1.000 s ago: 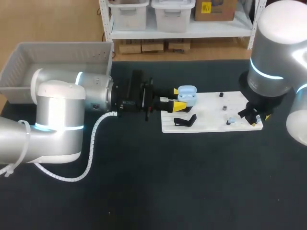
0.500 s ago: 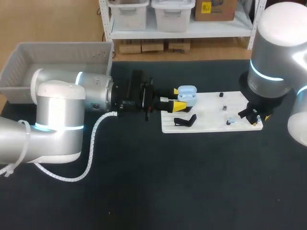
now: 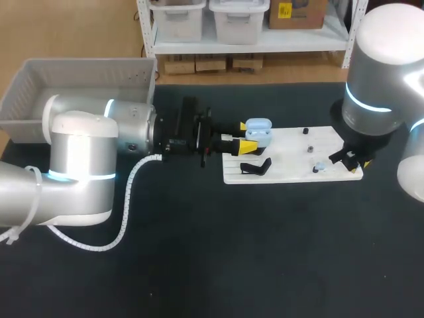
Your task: Pick up each earbud case from the left stands, insert the matching earbuds, close the lid, and place the case in the box.
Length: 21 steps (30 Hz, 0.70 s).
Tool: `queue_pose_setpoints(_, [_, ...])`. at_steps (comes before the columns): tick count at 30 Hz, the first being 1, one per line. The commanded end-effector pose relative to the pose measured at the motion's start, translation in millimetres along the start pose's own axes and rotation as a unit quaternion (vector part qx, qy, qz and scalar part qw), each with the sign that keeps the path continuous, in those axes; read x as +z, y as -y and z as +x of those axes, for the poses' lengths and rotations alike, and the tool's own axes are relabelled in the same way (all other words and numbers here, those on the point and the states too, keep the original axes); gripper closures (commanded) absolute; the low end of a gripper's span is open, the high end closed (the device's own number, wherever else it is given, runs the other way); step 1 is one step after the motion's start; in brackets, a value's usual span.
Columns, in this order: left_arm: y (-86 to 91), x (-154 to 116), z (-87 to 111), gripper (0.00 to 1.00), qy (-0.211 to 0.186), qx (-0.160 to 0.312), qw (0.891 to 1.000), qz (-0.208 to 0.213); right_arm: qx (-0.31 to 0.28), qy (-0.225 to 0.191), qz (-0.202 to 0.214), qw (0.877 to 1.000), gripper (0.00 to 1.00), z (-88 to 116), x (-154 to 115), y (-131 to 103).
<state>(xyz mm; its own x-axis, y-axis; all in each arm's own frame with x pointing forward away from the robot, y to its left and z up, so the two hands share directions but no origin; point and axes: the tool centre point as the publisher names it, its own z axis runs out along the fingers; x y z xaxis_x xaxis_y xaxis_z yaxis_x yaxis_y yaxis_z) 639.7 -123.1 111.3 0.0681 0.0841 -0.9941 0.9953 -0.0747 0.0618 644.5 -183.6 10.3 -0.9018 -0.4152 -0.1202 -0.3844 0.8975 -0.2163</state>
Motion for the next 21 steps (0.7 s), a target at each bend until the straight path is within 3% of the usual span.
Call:
queue_pose_setpoints(1, [1.4,0,0.9,1.0,0.001,0.001,1.0,-0.003,0.001,0.002,0.002,1.0,1.0,0,1,-1])
queue_pose_setpoints(8, [1.4,0,0.9,1.0,0.001,0.001,1.0,-0.003,-0.005,0.011,0.005,1.0,1.0,1,-24,-8])
queue_pose_setpoints(15, [1.4,0,0.9,1.0,0.001,0.001,1.0,-0.003,-0.02,0.026,-0.001,0.999,1.0,0,-81,-29])
queue_pose_setpoints(21, [1.4,0,0.9,1.0,0.001,0.001,1.0,-0.003,-0.01,0.006,-0.016,1.0,1.0,-5,-119,-52])
